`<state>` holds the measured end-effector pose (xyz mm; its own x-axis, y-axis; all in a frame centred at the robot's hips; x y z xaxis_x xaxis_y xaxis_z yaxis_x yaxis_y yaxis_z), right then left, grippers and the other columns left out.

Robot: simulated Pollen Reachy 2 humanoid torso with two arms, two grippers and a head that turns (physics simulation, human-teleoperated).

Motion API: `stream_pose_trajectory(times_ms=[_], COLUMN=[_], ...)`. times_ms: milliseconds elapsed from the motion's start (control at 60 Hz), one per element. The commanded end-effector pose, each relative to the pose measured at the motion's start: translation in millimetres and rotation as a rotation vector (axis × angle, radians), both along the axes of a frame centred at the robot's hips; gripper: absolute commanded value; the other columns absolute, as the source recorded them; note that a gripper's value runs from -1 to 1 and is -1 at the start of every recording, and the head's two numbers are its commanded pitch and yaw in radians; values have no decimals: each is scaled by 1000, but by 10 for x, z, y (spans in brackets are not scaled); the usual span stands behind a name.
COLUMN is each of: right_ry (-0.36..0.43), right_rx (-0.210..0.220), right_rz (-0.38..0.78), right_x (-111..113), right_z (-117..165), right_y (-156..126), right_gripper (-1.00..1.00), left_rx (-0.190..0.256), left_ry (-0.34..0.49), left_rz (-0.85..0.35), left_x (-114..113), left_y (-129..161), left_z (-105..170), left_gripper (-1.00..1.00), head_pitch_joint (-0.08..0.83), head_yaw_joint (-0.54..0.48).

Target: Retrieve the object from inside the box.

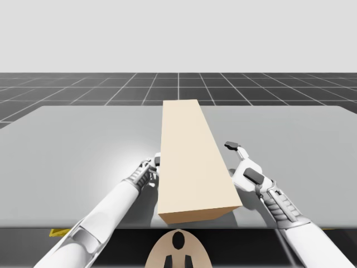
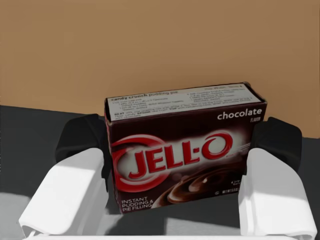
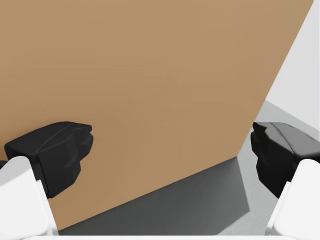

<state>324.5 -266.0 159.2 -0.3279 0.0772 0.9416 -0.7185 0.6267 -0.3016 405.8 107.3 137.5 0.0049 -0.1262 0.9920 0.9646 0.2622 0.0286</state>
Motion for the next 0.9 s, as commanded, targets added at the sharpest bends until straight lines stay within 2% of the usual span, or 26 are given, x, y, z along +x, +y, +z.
stream_pose_trajectory(times_ms=[17,267,417,650,900], right_ry=[-10,-10,-9,-10,-7], right_rx=[16,13,13,15,23], right_rz=[33,27,26,24,18], right_x=[-9,-3,1,9,19], right_z=[21,17,15,17,22], right_y=[61,59,55,46,28], right_gripper=[-1000,-1000,-1000,-1000,-1000], left_rx=[-27,-76,-109,-168,-220], left_ry=[30,-18,-53,-155,-209], left_rz=[-25,96,171,298,449], left_x=[-56,-104,-212,-527,-812], left_y=[48,711,1139,1787,2462], left_z=[-21,157,283,559,685], left_gripper=[1000,1000,1000,1000,1000], head_pitch_joint=[30,30,29,26,20], head_yaw_joint=[-13,-10,-8,-5,-5])
